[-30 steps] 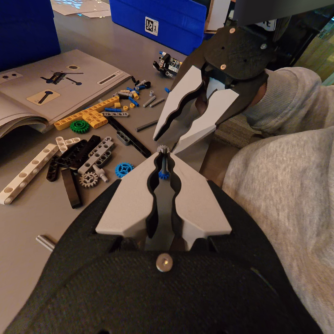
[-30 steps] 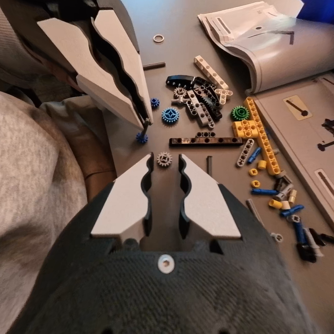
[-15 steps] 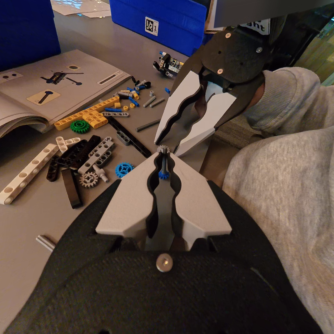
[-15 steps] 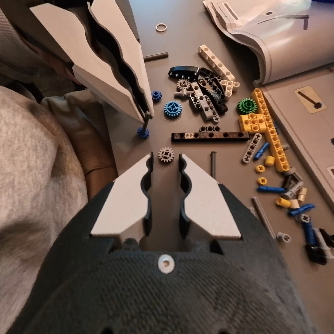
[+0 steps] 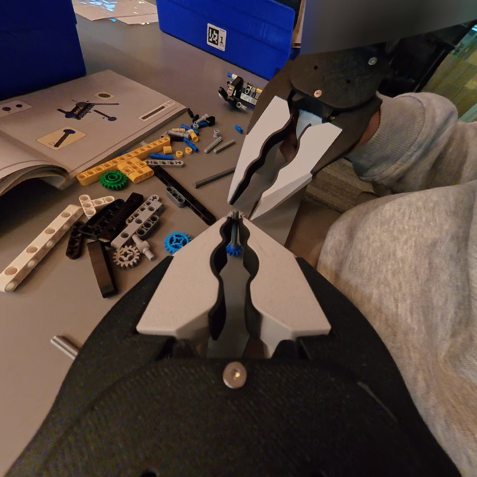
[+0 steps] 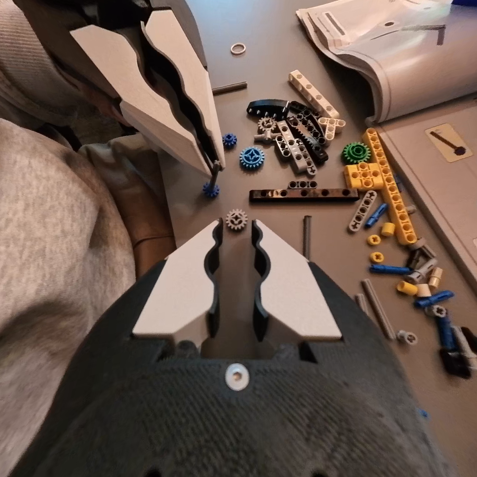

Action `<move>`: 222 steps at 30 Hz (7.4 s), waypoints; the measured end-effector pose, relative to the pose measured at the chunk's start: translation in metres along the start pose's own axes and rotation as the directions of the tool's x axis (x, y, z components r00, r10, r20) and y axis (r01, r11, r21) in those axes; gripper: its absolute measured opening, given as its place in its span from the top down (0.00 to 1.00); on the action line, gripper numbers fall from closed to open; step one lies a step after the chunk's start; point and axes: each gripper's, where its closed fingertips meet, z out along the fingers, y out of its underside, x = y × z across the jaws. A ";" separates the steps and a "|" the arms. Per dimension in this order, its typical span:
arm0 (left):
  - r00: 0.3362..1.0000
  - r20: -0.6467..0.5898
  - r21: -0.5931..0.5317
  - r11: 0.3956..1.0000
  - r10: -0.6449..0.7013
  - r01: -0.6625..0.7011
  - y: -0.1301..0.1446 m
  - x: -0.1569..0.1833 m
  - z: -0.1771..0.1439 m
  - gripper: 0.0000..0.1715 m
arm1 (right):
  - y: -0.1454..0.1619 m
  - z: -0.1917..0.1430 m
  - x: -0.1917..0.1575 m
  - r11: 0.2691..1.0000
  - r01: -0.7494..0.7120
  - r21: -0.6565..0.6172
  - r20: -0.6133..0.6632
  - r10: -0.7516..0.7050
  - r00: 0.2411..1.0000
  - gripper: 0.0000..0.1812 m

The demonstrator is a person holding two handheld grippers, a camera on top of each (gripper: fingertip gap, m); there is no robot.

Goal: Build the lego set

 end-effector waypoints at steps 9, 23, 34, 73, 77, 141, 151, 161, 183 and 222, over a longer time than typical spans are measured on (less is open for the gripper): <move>1.000 -0.004 -0.001 1.000 0.000 0.000 0.000 0.001 0.000 0.98 | 0.003 0.006 -0.002 1.000 0.019 -0.021 -0.005 -0.019 1.000 0.90; 1.000 -0.017 -0.029 1.000 -0.012 0.011 0.006 0.002 -0.003 0.98 | -0.022 -0.005 -0.002 0.993 0.038 0.108 -0.013 -0.037 0.999 0.92; 1.000 -0.021 -0.032 0.999 -0.022 0.021 0.007 0.004 -0.004 0.98 | -0.053 -0.008 -0.023 0.974 0.037 0.222 0.070 -0.054 0.996 0.92; 0.996 0.082 0.003 1.000 -0.030 0.030 0.013 0.004 -0.001 0.94 | 0.005 -0.030 0.011 0.965 -0.254 0.072 -0.159 0.262 0.952 0.92; 0.994 0.103 -0.008 0.999 -0.044 0.045 0.013 0.004 0.002 0.89 | 0.010 -0.025 0.009 0.967 -0.247 0.061 -0.164 0.254 0.953 0.92; 0.959 0.221 0.063 0.984 -0.179 0.170 0.000 -0.005 0.010 1.00 | 0.011 -0.050 0.036 0.936 -0.205 0.288 -0.277 0.286 0.917 0.88; 0.948 0.229 0.045 0.975 -0.222 0.218 -0.006 -0.010 0.009 0.98 | 0.008 -0.058 0.038 0.920 -0.199 0.337 -0.272 0.298 0.915 0.89; 0.940 0.342 -0.243 0.966 -0.001 0.090 0.019 -0.011 0.023 0.90 | 0.006 -0.062 0.036 0.905 -0.211 0.368 -0.235 0.310 0.921 0.89; 0.795 -0.013 0.243 0.769 -0.606 0.591 -0.054 -0.008 0.028 0.98 | -0.004 -0.074 0.035 0.893 -0.147 0.426 -0.265 0.278 0.923 0.89; 0.354 -0.530 0.172 0.311 -0.771 0.935 -0.084 0.006 0.059 0.98 | -0.031 -0.080 0.021 0.880 0.220 0.422 -0.511 0.030 0.859 0.88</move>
